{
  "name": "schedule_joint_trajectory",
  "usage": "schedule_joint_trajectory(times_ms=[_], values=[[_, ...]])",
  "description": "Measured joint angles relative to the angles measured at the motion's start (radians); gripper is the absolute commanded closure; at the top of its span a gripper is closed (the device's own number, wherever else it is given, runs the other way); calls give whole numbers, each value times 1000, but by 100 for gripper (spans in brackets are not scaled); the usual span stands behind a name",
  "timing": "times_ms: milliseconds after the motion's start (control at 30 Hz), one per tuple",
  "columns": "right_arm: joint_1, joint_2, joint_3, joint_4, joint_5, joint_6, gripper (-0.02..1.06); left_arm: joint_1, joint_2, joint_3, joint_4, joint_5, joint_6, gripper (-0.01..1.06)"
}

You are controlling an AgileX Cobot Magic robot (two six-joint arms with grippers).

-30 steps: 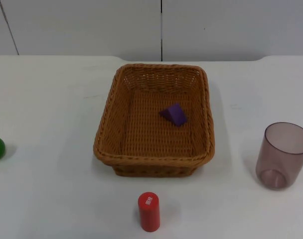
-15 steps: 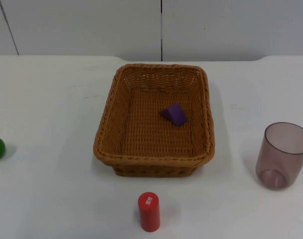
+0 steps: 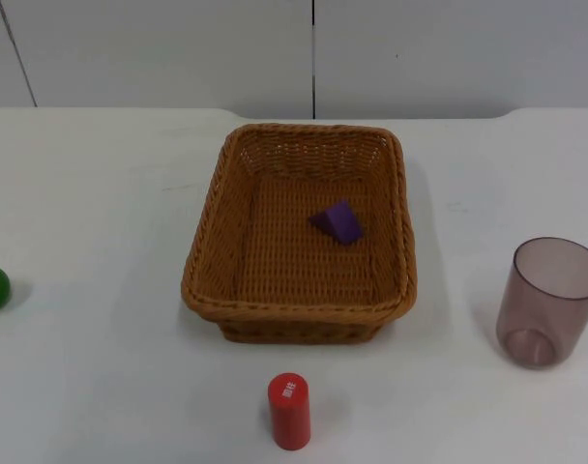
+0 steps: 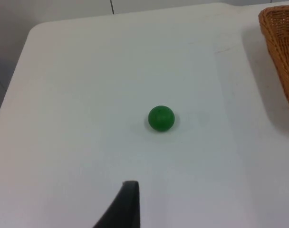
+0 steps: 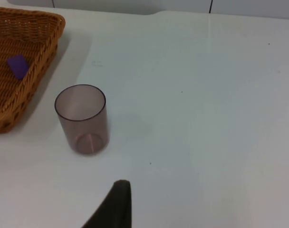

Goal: Pick up the basket with the left hand and place the triangular block into the basket with the right hand.

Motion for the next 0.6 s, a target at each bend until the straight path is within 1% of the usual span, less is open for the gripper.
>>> schedule_joint_trajectory(times_ms=[600], values=[[0, 0, 0, 0, 0, -2, 0, 0, 0, 0, 0, 0, 0, 0]])
